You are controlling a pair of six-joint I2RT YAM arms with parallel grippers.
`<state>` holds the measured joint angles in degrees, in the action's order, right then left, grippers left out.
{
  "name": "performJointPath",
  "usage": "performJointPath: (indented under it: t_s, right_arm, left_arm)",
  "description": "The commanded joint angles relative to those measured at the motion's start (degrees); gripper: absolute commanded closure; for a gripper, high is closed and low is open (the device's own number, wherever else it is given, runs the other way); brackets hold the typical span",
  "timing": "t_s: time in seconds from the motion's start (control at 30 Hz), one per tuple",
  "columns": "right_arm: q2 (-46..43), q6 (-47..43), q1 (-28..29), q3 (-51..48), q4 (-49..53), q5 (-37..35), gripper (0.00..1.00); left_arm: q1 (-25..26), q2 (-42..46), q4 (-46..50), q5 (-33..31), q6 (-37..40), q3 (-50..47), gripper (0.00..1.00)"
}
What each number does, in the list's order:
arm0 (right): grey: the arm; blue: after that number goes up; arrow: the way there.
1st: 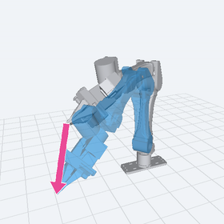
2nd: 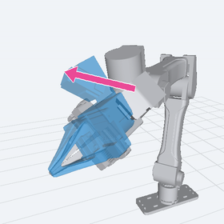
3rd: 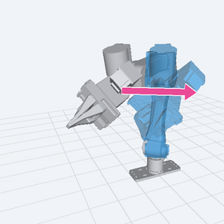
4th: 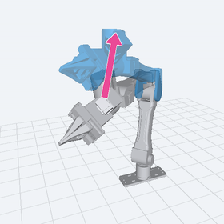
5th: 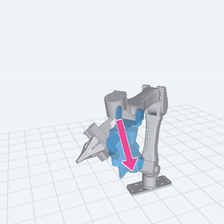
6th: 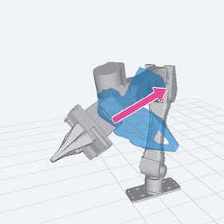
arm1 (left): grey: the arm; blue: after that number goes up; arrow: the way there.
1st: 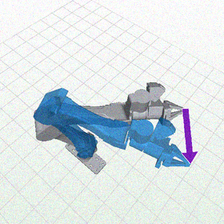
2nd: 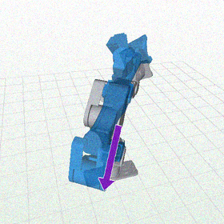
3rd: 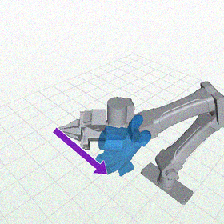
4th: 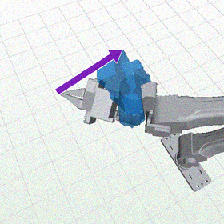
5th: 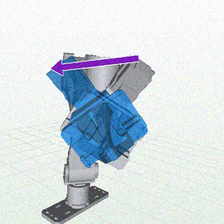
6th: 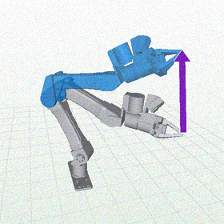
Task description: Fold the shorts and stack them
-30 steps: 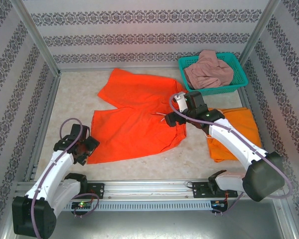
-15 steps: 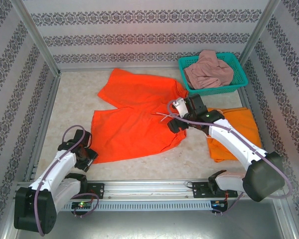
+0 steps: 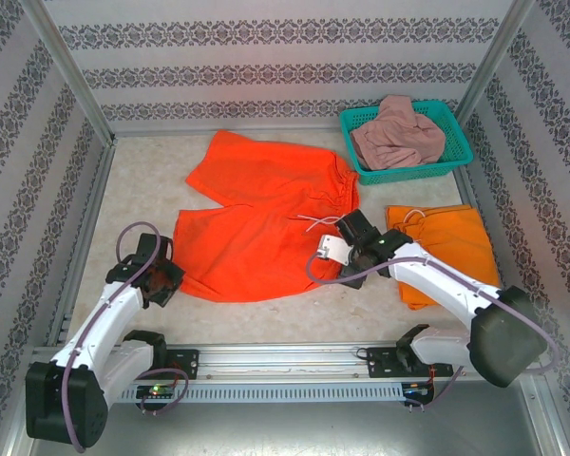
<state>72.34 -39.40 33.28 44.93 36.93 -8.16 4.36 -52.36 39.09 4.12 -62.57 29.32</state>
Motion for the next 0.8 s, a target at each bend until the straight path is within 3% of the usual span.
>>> performJointPath:
  t_s: [0.0,0.17,0.23,0.37,0.6,0.77]
  right_arm:
    - [2.16,-7.04,1.09,-1.95,-5.1,-4.92,0.21]
    - [6.03,-8.93,1.13,-3.48,-9.48,-6.07,0.29]
    - [7.71,-9.35,1.3,-4.16,-11.9,-6.78,0.39]
    - [9.74,-9.64,1.59,-5.45,-16.04,-8.93,0.68]
    - [5.84,-8.22,2.38,-4.96,-18.3,-7.38,0.97]
    - [4.44,-7.54,2.36,-3.84,-19.08,-7.57,1.0]
  left_arm:
    - [-0.63,0.59,-1.65,-1.8,2.43,1.72,0.96]
    - [-0.67,0.58,-2.5,-1.62,2.61,1.96,0.96]
    - [-0.67,0.51,-3.54,-1.3,2.54,1.83,0.96]
    - [-0.67,0.2,-4.38,-2.18,3.34,2.72,1.0]
    - [-1.93,0.89,-2.41,-4.55,6.58,7.29,1.0]
    - [-2.35,0.58,-0.95,-5.3,8.67,10.16,1.0]
